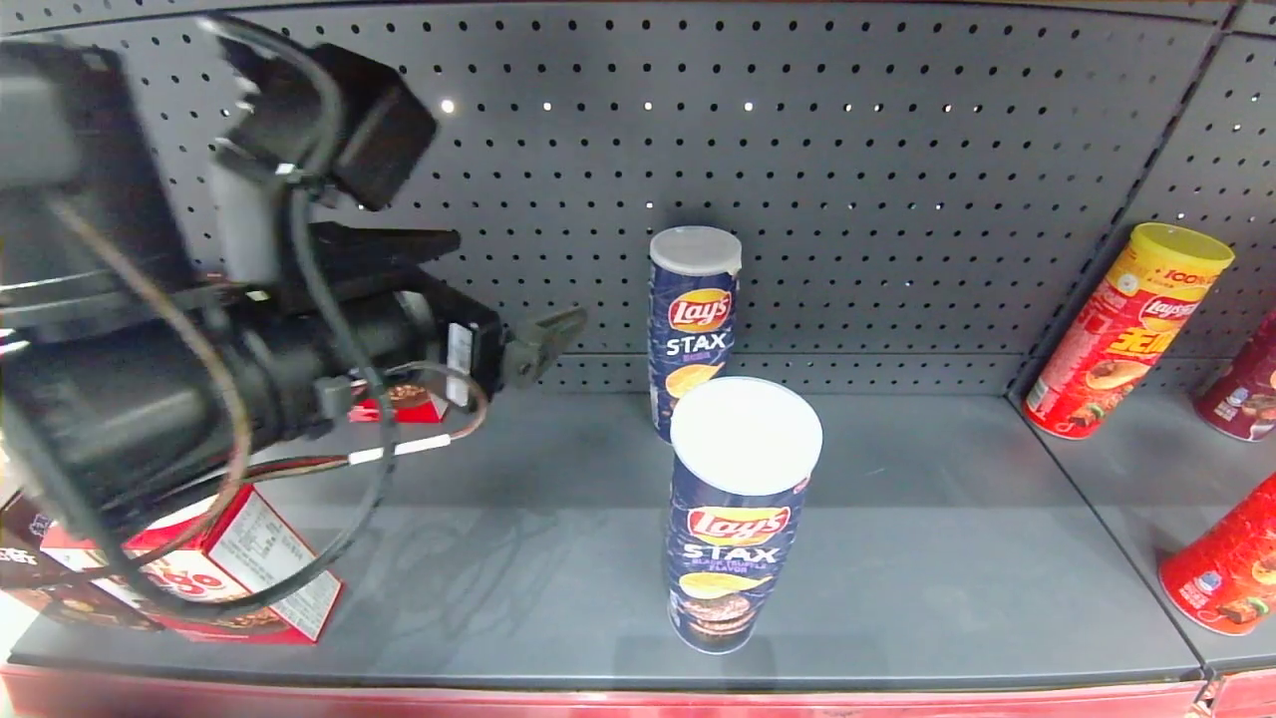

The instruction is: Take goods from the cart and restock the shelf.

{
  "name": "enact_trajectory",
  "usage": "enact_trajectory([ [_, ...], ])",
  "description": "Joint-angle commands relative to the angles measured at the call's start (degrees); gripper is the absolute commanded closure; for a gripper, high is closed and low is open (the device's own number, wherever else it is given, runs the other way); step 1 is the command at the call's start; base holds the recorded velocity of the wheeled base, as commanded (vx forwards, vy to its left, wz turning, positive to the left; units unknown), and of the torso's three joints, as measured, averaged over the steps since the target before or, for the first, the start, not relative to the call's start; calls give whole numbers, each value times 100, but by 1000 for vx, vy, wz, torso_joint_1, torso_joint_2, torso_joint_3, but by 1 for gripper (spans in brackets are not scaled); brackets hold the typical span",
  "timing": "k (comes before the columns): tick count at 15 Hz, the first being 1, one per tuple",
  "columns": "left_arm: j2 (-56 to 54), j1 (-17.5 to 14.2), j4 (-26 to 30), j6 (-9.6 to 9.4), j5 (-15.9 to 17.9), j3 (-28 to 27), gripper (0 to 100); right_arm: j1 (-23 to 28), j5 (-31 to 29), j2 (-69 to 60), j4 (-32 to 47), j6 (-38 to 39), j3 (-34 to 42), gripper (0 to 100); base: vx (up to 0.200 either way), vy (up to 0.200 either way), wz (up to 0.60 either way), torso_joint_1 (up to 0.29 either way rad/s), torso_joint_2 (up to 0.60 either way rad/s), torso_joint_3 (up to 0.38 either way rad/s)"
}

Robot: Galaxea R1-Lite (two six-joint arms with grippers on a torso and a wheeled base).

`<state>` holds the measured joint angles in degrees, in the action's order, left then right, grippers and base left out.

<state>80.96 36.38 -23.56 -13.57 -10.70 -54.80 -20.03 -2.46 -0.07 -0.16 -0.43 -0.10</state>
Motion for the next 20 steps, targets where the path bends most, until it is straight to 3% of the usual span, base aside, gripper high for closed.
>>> enact_trajectory([
  [1,-2383,317,54,100,-134,1454,0,-1,0,7,-2,-1,1,0,0,0,0,0,0,0],
  [3,-3367,476,229,3,-151,1744,0,-1,0,7,-2,-1,1,0,0,0,0,0,0,0],
  [5,-4255,265,985,-93,-143,1885,0,-1,0,7,-2,-1,1,0,0,0,0,0,0,0],
  [6,-4774,-219,1319,-76,-125,2175,0,-1,0,7,-2,-1,1,0,0,0,0,0,0,0],
  [7,-5046,-588,1284,-49,-72,2430,0,-1,0,7,-2,-1,1,0,0,0,0,0,0,0],
  [8,-5406,-1432,1064,-41,174,3080,0,-1,0,7,-2,-1,1,0,0,0,0,0,0,0],
  [10,-6162,-2539,889,47,1246,3933,0,-1,0,7,-2,-1,1,0,0,0,0,0,0,0],
  [11,-6479,-2987,880,205,1765,4320,0,-1,0,7,-2,-1,1,0,0,0,0,0,0,0],
  [13,-7032,-3708,889,425,2204,4908,0,-1,0,7,-2,-1,1,0,0,0,0,0,0,0],
  [14,-7340,-3849,906,548,2204,5190,0,-1,0,7,-2,-1,1,0,0,0,0,0,0,0],
  [15,-7577,-3787,941,671,2195,5427,0,-1,0,7,-2,-1,1,0,0,0,0,0,0,0],
  [16,-7735,-3497,1091,733,2178,5480,0,-1,0,7,-2,-1,1,0,0,0,0,0,0,0],
  [17,-7762,-3471,1302,706,2160,5480,0,-1,0,7,-2,-1,1,0,0,0,0,0,0,0],
  [19,-7938,-3717,2005,821,2143,5480,0,-1,0,7,-2,-1,1,0,0,0,0,0,0,0],
  [20,-7973,-3682,2040,873,2160,5480,0,-1,0,7,-2,-1,1,0,0,0,0,0,0,0],
])
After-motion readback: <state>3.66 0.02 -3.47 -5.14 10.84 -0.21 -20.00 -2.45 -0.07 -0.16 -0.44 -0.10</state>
